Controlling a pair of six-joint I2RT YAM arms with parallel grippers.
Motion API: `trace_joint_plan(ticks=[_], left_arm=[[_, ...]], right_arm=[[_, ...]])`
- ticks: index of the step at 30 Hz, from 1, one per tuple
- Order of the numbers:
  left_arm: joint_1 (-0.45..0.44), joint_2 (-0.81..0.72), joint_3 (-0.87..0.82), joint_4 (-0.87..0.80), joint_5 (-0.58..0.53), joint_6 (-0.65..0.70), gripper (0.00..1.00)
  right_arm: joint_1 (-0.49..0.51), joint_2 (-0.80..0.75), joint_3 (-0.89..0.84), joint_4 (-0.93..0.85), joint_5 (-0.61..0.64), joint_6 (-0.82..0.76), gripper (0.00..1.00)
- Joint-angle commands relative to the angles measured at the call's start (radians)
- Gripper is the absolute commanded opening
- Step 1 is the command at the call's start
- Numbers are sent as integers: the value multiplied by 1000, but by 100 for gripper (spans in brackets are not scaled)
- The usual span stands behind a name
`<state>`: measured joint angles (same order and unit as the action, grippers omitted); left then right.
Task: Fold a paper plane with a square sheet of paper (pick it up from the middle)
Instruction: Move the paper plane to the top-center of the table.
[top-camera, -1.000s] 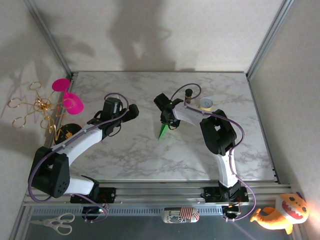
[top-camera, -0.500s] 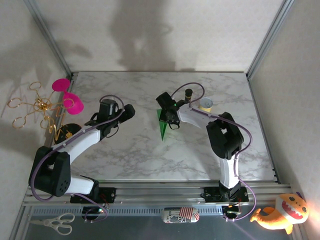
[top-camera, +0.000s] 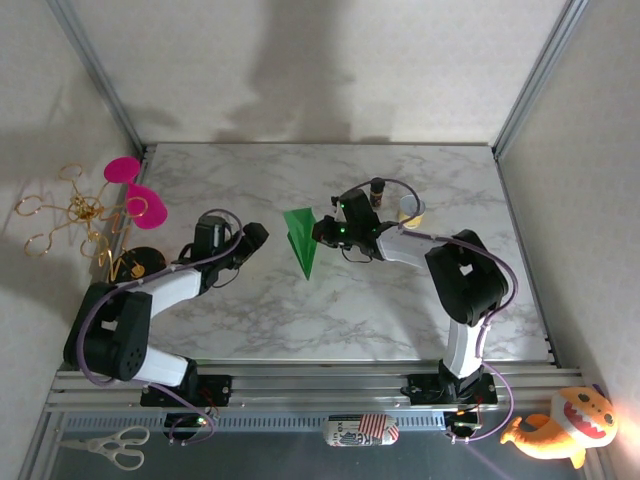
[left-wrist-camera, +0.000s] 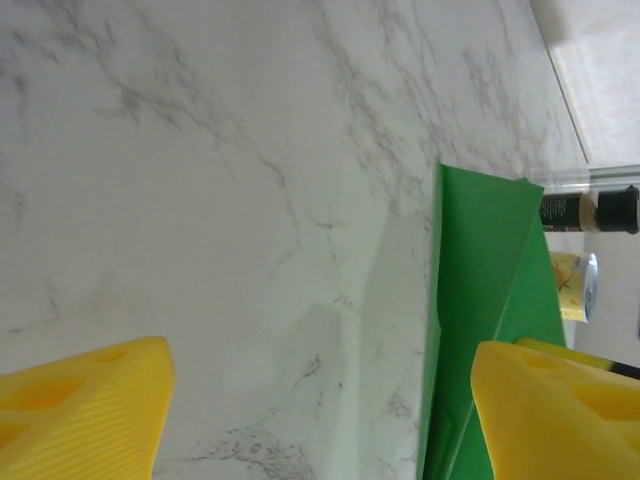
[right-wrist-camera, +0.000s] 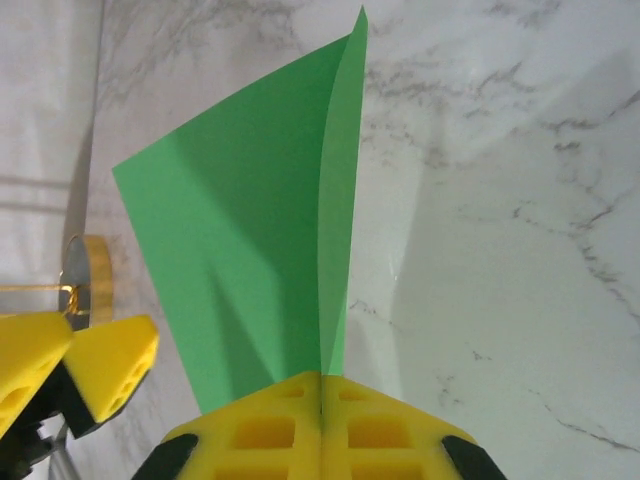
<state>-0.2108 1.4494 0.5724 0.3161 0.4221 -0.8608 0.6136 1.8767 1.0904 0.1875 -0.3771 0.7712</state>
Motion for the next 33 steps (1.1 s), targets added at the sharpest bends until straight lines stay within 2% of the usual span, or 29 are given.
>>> trace_joint_plan(ticks=[1, 7, 10, 13, 20, 27, 33], left_arm=[[-29, 39, -22, 127, 97, -73, 73], [-73, 127, -8, 187, 144, -96, 47], [-83, 168, 8, 190, 161, -88, 38], [-93, 199, 21, 196, 181, -77, 32], [-112, 258, 50, 210, 219, -52, 27], [-113, 196, 41, 183, 150, -28, 29], [-113, 226, 46, 225, 211, -35, 32]], right_arm=[[-7, 35, -37, 151, -122, 26, 2], [-28, 73, -98, 227, -172, 57, 2], [-35, 87, -107, 233, -180, 57, 2], [-41, 103, -112, 235, -190, 57, 2], [-52, 118, -121, 238, -202, 64, 0], [-57, 129, -116, 220, -196, 60, 0], [-57, 136, -115, 221, -206, 59, 0]])
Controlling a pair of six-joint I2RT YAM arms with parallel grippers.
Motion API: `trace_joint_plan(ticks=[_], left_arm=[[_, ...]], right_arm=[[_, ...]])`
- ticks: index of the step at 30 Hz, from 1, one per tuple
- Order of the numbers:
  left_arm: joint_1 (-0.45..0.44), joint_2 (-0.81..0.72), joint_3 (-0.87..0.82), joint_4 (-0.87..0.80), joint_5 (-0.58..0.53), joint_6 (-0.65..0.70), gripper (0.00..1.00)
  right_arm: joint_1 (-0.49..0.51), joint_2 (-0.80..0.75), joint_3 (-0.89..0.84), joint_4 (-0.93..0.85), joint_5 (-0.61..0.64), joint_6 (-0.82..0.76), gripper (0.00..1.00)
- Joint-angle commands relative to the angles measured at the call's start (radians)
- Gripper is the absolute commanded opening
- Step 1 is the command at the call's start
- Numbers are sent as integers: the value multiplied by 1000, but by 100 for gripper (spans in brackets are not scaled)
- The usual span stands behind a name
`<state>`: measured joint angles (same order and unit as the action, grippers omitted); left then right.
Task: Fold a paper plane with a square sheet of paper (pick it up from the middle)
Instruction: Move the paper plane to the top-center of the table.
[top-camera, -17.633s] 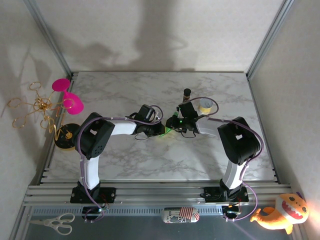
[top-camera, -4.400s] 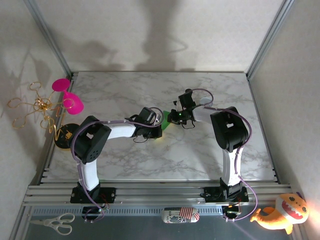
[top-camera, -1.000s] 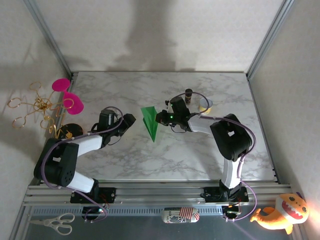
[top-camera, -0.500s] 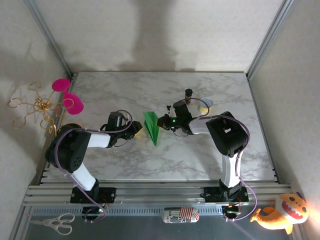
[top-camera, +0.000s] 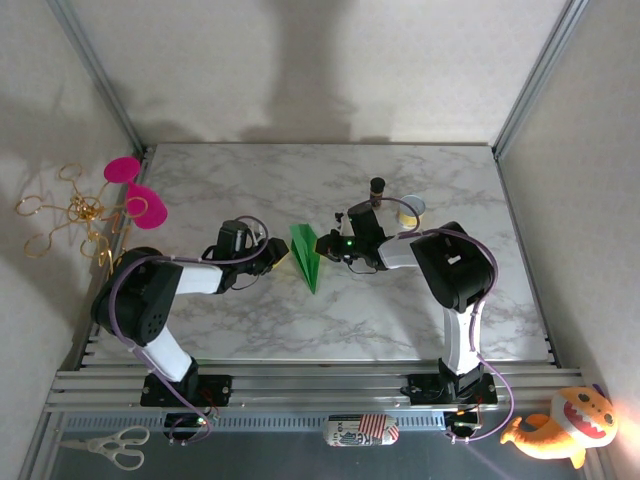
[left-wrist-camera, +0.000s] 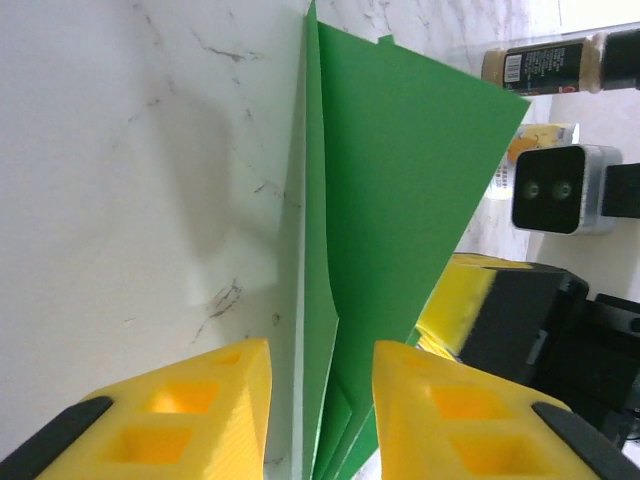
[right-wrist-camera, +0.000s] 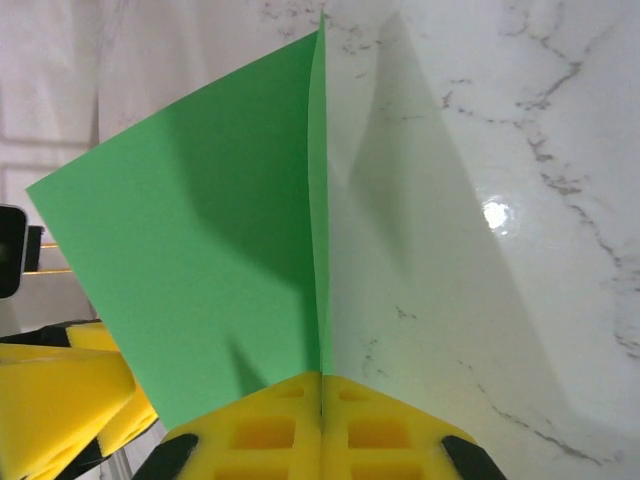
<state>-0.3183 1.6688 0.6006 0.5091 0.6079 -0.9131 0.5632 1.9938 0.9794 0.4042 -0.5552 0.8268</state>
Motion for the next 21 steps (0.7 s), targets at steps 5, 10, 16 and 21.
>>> trace_joint_plan(ticks=[5, 10, 16, 21], left_arm=[[-8, 62, 27, 94, 75, -12, 31], [-12, 104, 53, 101, 98, -9, 32], [-18, 137, 97, 45, 92, 17, 28], [-22, 168, 137, -3, 83, 37, 20]], right_arm=[[-6, 22, -5, 2, -31, 3, 0], [-6, 24, -2, -7, -31, -2, 0], [-6, 30, 4, -13, -36, -5, 0], [-6, 29, 14, -26, -37, -12, 1]])
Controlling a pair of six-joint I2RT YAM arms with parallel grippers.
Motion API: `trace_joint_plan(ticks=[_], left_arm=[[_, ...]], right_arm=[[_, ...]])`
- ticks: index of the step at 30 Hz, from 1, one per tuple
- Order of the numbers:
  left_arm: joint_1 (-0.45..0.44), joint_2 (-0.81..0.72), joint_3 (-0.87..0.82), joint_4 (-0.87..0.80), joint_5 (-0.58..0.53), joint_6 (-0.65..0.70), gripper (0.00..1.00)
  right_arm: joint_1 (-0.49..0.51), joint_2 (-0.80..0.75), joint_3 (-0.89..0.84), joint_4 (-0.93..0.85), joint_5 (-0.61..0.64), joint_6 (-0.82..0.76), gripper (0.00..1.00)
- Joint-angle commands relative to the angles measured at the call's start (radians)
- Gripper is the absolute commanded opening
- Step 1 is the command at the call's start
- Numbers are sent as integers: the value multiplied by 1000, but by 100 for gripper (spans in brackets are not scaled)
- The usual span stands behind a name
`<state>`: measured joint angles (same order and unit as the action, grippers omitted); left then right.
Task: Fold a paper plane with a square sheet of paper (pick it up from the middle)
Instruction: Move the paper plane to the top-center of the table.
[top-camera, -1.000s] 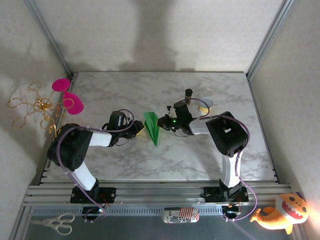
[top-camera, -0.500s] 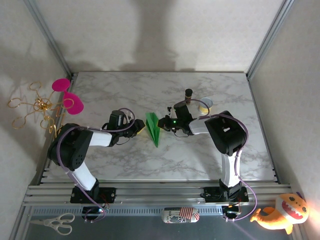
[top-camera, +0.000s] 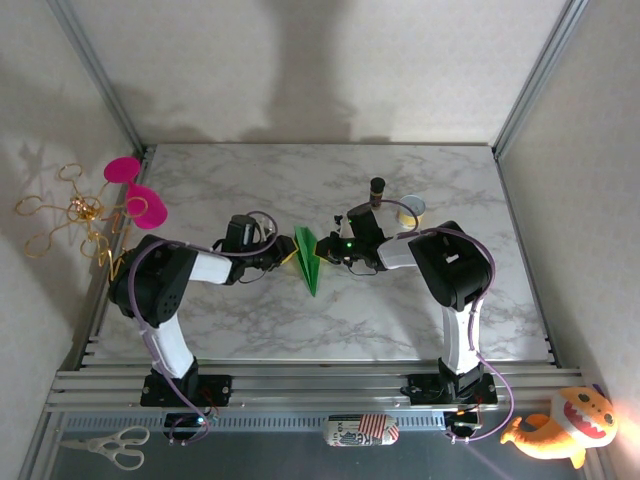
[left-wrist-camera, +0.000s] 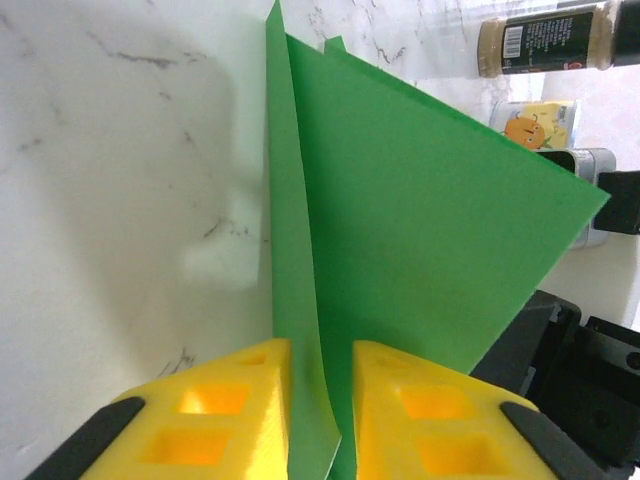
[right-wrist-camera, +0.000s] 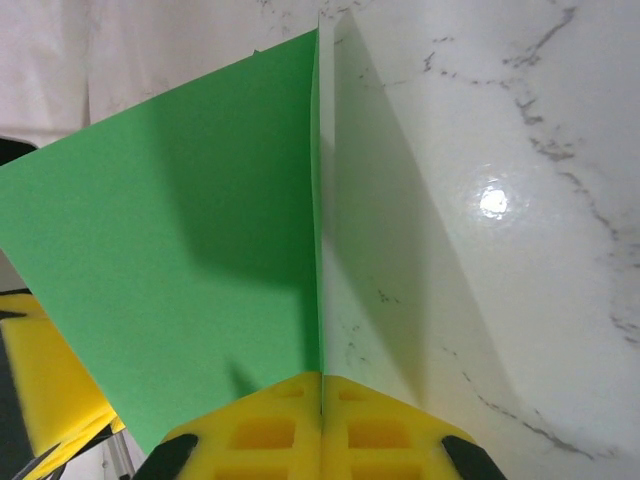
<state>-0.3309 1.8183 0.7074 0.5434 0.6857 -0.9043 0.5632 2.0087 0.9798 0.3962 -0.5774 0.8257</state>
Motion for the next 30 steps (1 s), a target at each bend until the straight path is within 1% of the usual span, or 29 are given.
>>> trace_joint_plan(ticks=[1, 3, 5, 7, 8, 9, 11, 12, 14, 19, 24, 30], left_arm=[[-8, 22, 36, -47, 1, 34, 19], [-9, 24, 46, -68, -9, 46, 16], [-9, 24, 56, -89, -18, 55, 12], [-8, 20, 61, -106, -29, 63, 6], [-8, 17, 64, -115, -34, 67, 4], [-8, 12, 64, -122, -39, 70, 3], [-8, 2, 63, -134, -52, 74, 0], [-7, -8, 58, -138, -66, 71, 0], [-7, -33, 41, -138, -94, 60, 0], [-10, -103, -33, -72, -161, -18, 0], [-21, -138, -105, -12, -232, -85, 0], [-29, -139, -121, -5, -268, -106, 0]], right_arm=[[-6, 14, 18, -20, -15, -14, 2], [-6, 13, 20, -26, -13, -18, 3], [-6, 13, 25, -40, -7, -31, 8], [-8, 12, 32, -69, 11, -45, 12], [-9, 12, 35, -78, 16, -52, 13], [-10, 8, 35, -80, 18, -56, 13], [-15, 0, 33, -82, 23, -59, 8], [-17, -8, 28, -81, 31, -56, 5], [-20, -31, 13, -67, 46, -50, 3], [-20, -73, -18, -55, 84, -32, 3], [-20, -107, -61, -38, 137, 12, 3], [-18, -112, -99, -17, 171, 61, 4]])
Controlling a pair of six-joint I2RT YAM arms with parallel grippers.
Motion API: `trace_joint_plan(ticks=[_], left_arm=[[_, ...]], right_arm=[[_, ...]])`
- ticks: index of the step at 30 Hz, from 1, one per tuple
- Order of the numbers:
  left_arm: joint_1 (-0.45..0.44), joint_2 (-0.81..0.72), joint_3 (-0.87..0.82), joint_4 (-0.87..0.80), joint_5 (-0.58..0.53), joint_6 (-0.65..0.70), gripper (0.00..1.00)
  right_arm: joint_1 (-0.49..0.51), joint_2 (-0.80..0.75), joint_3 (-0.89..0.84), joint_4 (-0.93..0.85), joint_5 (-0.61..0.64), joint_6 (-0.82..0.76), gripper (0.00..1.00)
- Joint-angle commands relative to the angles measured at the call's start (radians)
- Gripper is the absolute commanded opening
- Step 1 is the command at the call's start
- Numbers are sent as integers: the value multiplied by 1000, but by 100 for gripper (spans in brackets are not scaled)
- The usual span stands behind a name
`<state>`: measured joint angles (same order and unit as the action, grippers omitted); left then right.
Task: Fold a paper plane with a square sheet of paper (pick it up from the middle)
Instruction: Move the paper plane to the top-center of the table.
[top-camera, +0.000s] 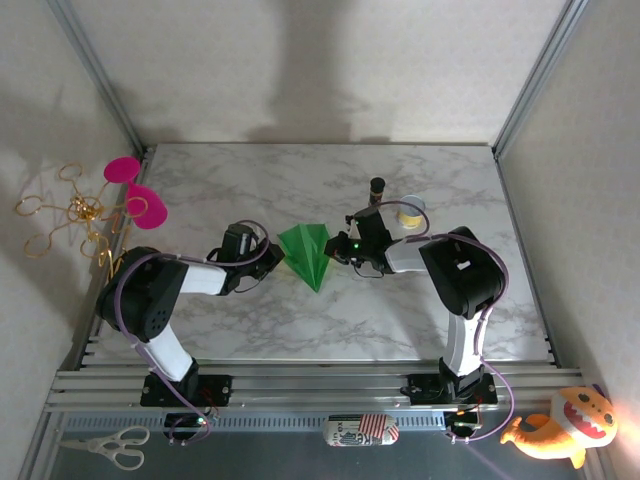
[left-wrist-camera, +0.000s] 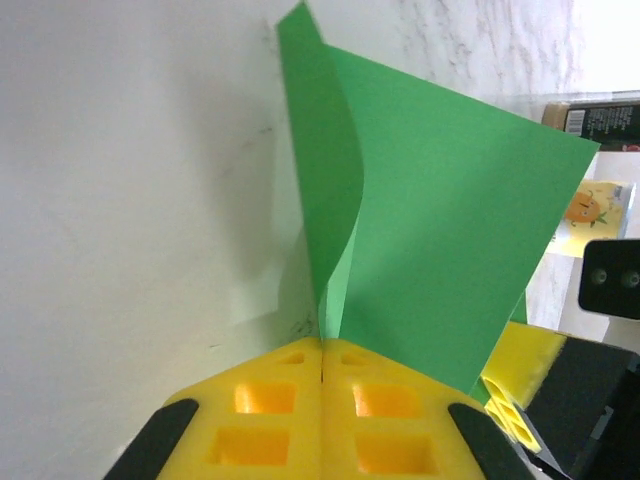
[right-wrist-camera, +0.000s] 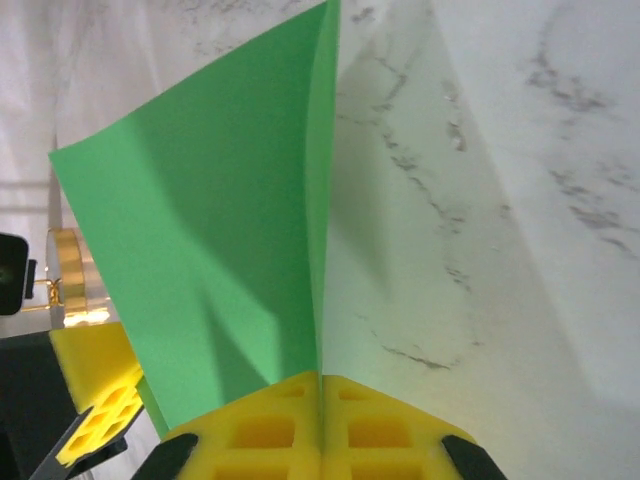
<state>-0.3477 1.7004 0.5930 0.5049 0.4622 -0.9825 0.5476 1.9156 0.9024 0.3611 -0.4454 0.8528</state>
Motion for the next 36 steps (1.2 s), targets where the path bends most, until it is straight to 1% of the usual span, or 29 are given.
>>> trace_joint_plan(ticks=[1, 5, 7, 10, 13, 20, 23, 24, 26, 27, 29, 30, 33, 36], left_arm=[[-13, -19, -7, 29, -51, -28, 0], [-13, -10, -11, 37, -52, -27, 0], [-11, 2, 8, 25, -29, -1, 0], [-11, 18, 48, -29, -3, 55, 0], [-11, 29, 80, -75, 14, 107, 0], [-11, 55, 111, -117, 42, 151, 0], [-11, 62, 114, -121, 46, 157, 0], [-12, 64, 116, -123, 47, 157, 0], [-11, 68, 120, -128, 47, 163, 0], [-11, 69, 119, -129, 46, 165, 0], [-8, 67, 121, -135, 41, 165, 0], [-7, 63, 122, -136, 40, 166, 0], [-4, 52, 124, -145, 27, 160, 2], [-3, 36, 122, -173, -8, 156, 5]], right_arm=[[-3, -17, -23, 10, 46, 41, 4], [-3, -12, -31, 12, 48, 56, 7], [-4, -8, -16, 9, 20, 39, 11], [-7, 8, 19, -6, -37, -11, 18], [-11, 20, 49, -38, -60, -60, 24], [-22, 64, 121, -138, -70, -143, 34], [-30, 69, 129, -160, -58, -156, 35], [-32, 72, 133, -164, -58, -158, 35], [-36, 78, 141, -169, -64, -161, 31], [-38, 83, 145, -170, -73, -162, 27], [-40, 93, 157, -182, -82, -162, 14], [-40, 98, 160, -186, -90, -162, 10], [-39, 93, 148, -176, -93, -150, 6], [-40, 82, 130, -166, -87, -139, 2]])
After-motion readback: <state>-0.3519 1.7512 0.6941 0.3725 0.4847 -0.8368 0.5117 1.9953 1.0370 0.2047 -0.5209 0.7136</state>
